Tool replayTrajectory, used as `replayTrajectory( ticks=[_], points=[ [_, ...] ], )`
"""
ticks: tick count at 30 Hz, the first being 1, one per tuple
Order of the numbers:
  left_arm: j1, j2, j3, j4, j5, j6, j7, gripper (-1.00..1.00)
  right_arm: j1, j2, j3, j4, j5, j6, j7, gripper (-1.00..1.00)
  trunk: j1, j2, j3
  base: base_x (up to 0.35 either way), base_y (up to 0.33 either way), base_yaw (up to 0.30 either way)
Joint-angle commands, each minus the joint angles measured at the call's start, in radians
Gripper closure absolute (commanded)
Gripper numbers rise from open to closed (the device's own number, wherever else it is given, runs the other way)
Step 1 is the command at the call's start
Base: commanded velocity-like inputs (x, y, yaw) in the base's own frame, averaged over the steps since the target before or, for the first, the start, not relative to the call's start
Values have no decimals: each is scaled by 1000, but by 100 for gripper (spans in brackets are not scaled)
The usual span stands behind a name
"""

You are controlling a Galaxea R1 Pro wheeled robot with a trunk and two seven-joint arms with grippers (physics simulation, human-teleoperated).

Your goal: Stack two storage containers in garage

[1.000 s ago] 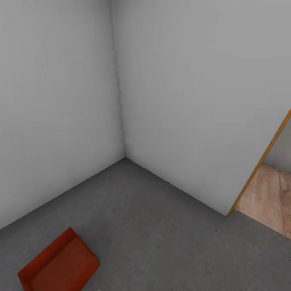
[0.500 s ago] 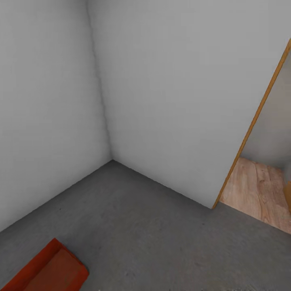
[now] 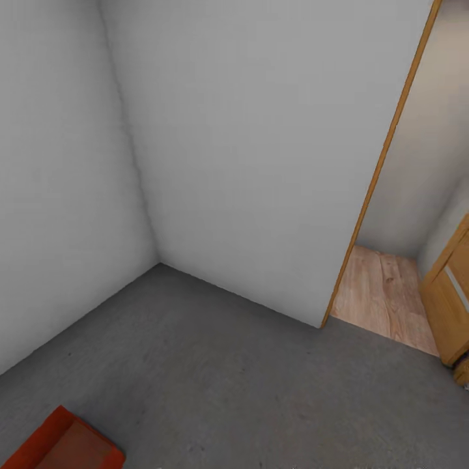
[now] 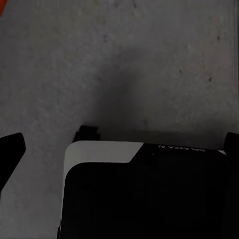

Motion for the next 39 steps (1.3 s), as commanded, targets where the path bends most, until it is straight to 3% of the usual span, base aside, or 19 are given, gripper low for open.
replayTrajectory(
  ticks=[1,18,39],
  points=[
    [-1,0,0,0,10,4,-3,-100,-1,1,8,3,-7,-4,0,-100,0,-1,-1,0,0,-247],
    [-1,0,0,0,10,4,-3,-100,-1,-3,8,3,-10,-5,1,-100,0,-1,3,0,0,-167],
    [-1,0,0,-1,9,5,-3,-100,-1,-1,8,3,-10,-5,1,-100,0,-1,3,33,0,-249]
  ],
)
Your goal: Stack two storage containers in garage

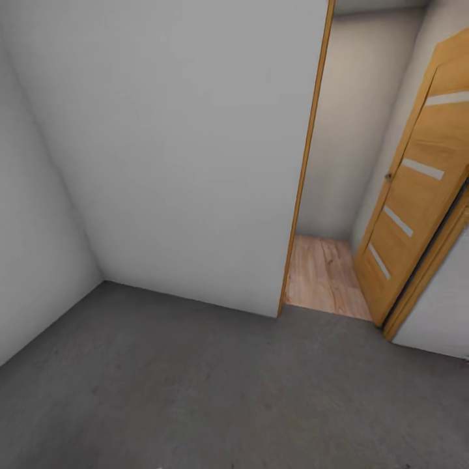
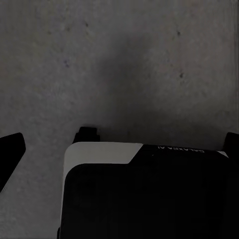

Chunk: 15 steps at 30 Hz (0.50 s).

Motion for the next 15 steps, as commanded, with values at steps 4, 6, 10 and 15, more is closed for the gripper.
replayTrajectory(
  ticks=[4,6,10,15],
  points=[
    [-1,2,0,-2,10,4,-3,-100,-1,2,8,3,-7,-4,-1,-100,1,-1,-2,290,0,-253],
    [-1,2,0,-2,10,4,-3,-100,-1,2,8,3,-7,-4,-1,-100,1,-1,-2,312,0,-253],
    [-1,2,0,-1,10,4,-3,-100,-1,3,8,3,-7,-4,0,-100,1,-1,-2,318,0,-253],
    [-1,2,0,-1,10,4,-3,-100,-1,3,8,3,-7,-4,-1,-100,1,-1,-2,321,0,-252]
  ],
)
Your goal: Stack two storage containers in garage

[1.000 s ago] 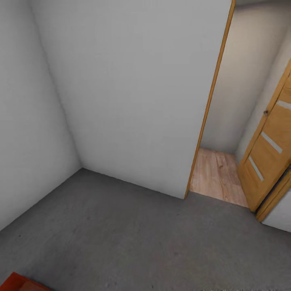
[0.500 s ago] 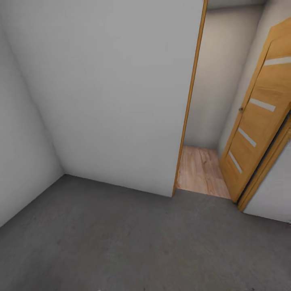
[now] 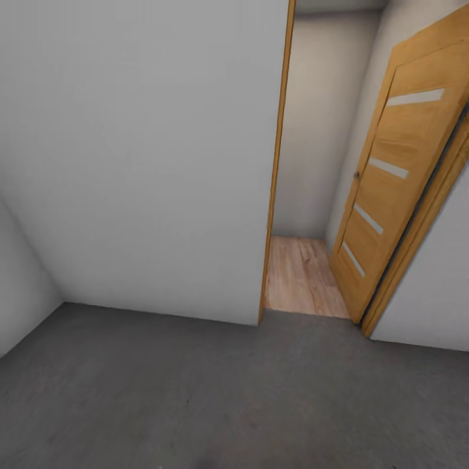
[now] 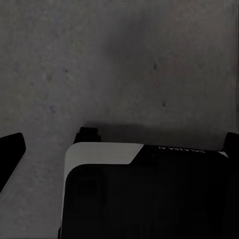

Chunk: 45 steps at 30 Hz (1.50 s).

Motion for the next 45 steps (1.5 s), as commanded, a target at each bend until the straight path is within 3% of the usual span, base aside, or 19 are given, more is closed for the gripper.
replayTrajectory(
  ticks=[1,8,33,45],
  points=[
    [0,0,0,-1,10,5,-3,-100,-1,1,8,3,-7,-4,-1,-100,1,-1,-2,321,0,-190],
    [0,3,0,-1,11,5,-3,-100,-2,-3,8,3,-8,-5,-1,-100,1,-1,-2,208,0,-85],
    [0,2,0,-1,10,3,-3,-100,-1,-2,8,1,-6,-5,-1,-100,1,-1,-2,9,0,-234],
    [0,-2,0,-1,9,3,-3,-100,-1,-2,8,1,-6,-5,-1,-100,1,-1,-2,286,0,-240]
  ],
)
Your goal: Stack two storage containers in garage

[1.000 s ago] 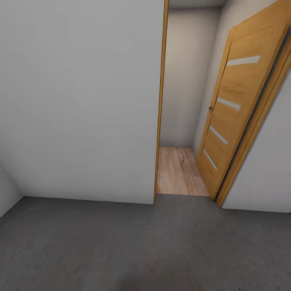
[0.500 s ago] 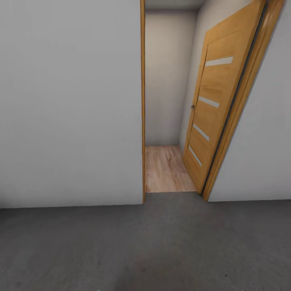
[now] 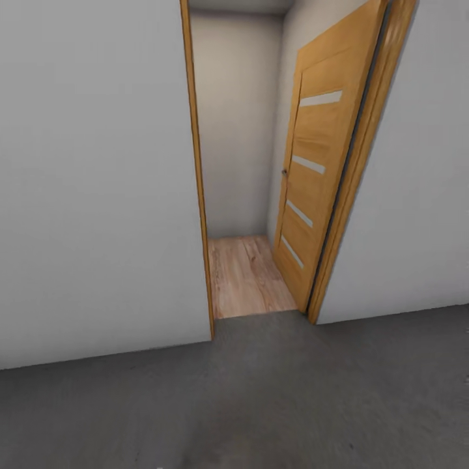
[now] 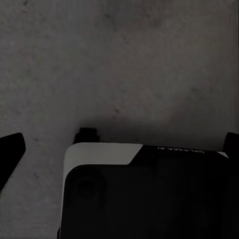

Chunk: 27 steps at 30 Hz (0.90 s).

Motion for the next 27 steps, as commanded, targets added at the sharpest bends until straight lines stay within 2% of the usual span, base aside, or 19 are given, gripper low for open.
replayTrajectory(
  ticks=[1,9,27],
  points=[
    [0,0,0,-1,10,5,-3,-100,-1,2,8,3,-8,-4,-1,-100,1,-1,-2,319,0,-208],
    [0,0,0,-1,10,5,-3,-100,-1,-1,7,3,-10,-4,-1,-100,1,-1,-2,291,0,-101],
    [0,3,0,-1,11,5,-3,-100,-1,0,7,3,-10,-4,-1,-100,1,-1,-2,29,0,-239]
  ],
)
